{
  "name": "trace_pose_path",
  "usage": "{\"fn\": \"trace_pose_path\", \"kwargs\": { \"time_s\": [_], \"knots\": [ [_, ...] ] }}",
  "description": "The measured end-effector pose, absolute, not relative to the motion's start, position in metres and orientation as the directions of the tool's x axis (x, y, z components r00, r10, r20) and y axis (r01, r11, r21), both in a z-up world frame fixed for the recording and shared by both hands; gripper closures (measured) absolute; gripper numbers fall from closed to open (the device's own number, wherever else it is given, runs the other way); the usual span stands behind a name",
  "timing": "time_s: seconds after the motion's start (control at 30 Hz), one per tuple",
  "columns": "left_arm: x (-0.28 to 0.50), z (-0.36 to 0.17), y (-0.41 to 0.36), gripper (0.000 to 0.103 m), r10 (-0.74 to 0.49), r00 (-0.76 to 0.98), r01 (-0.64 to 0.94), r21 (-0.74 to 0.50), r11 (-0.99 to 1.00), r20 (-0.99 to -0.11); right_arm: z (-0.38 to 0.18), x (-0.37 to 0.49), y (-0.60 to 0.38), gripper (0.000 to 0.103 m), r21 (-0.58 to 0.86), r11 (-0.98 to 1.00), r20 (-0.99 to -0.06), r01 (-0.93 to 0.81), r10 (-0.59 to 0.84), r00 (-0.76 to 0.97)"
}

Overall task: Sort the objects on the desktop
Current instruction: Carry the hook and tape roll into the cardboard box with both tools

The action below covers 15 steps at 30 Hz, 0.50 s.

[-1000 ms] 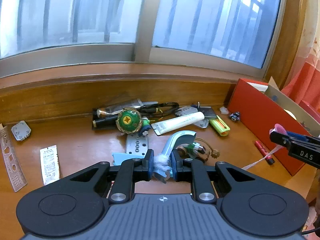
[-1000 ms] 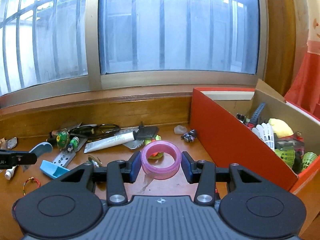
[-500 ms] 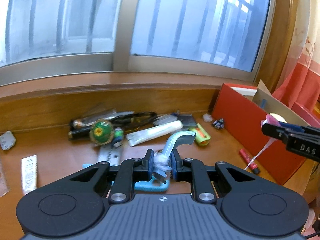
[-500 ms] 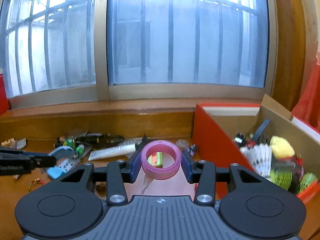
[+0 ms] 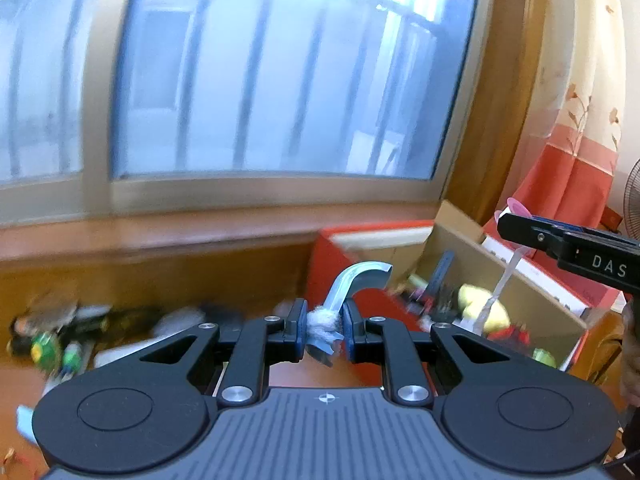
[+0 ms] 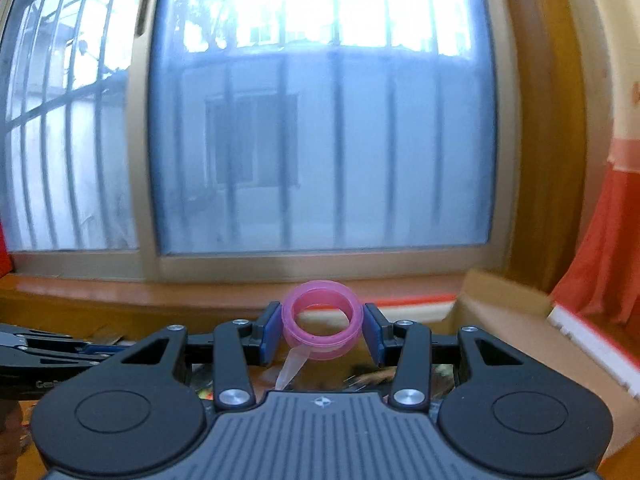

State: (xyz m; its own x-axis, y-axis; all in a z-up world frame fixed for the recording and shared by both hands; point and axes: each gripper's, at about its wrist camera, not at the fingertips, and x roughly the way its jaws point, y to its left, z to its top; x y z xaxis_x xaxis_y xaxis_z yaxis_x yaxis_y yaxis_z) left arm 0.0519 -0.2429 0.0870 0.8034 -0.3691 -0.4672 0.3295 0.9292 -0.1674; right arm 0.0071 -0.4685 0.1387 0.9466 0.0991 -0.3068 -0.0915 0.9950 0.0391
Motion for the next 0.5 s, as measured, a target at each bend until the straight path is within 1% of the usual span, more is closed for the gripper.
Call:
{"fn": "trace_pose_path", "kwargs": {
  "time_s": [0.17,0.3,0.5],
  "knots": [
    [0.069,0.099,-0.291,0.083,-0.375,0.812,0.346,-0.148,0.926,-0.447,0.154,0.018,-0.523,0.057,0.008,0.998,-0.266,-0.058,0.058,0.962],
    [0.085,0.098,-0.326,0.083,-0.390,0.795,0.366,-0.147,0.919,-0.465,0.153,0.028,-0.560,0.057,-0.005,0.999,-0.269,-0.032,0.029,0.963],
    [0.112,0.081,-0.366,0.083,-0.389,0.758,0.384,-0.125,0.915,-0.523,0.121,0.054,-0.595,0.057,0.033,0.999,-0.366,-0.021,0.031,0.930]
  ]
}}
